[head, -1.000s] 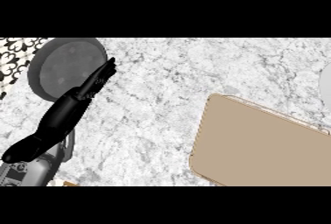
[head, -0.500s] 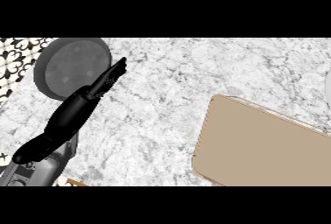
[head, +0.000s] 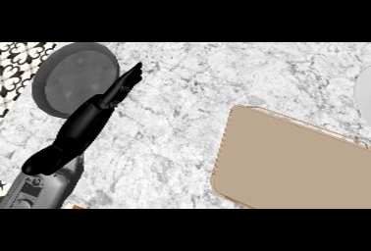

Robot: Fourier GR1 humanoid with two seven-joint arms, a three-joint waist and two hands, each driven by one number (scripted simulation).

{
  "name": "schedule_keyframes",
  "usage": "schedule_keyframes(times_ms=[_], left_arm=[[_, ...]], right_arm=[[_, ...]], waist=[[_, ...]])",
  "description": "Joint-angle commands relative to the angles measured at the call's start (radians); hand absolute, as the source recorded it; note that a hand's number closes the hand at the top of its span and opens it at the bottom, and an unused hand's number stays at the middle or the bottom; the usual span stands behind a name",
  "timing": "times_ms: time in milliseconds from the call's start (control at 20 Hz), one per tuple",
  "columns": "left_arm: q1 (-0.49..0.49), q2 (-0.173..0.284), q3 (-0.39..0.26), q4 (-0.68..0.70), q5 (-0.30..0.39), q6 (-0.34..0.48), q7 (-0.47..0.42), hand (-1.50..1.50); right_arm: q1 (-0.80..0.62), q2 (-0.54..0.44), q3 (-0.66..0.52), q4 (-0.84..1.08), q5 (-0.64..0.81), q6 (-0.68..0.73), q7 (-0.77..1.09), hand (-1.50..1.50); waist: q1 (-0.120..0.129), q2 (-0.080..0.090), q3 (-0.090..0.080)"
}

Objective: Pick the tomato from the tray and place it in the plate

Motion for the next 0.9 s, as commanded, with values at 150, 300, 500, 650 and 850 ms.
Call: schedule_keyframes(times_ms=[150, 300, 500, 650, 850], left_arm=[[-0.004, -0.010, 0.015, 0.005, -0.002, 0.025, 0.017, 0.00], [-0.002, -0.001, 0.025, 0.019, -0.005, 0.024, 0.016, 0.00], [0.011, -0.008, 0.032, 0.042, -0.006, 0.037, 0.018, 0.00], [0.029, -0.001, 0.040, 0.035, -0.001, 0.036, 0.014, 0.00], [0.044, 0.001, 0.043, 0.032, -0.007, 0.040, -0.001, 0.00]], right_arm=[[0.047, 0.015, 0.017, 0.000, 0.018, -0.119, 0.250, 1.50], [0.086, 0.015, -0.010, 0.000, -0.009, -0.114, 0.250, 1.50], [0.110, 0.015, -0.084, 0.000, -0.083, -0.163, 0.250, 1.50], [0.157, 0.024, -0.152, 0.000, -0.150, -0.194, 0.250, -1.50], [0.217, 0.062, -0.177, 0.000, -0.175, -0.294, 0.250, -1.50]], waist=[[-0.031, -0.017, 0.003], [-0.057, -0.019, 0.005], [-0.089, -0.026, 0.005], [-0.095, -0.030, 0.007], [-0.092, -0.035, 0.004]])
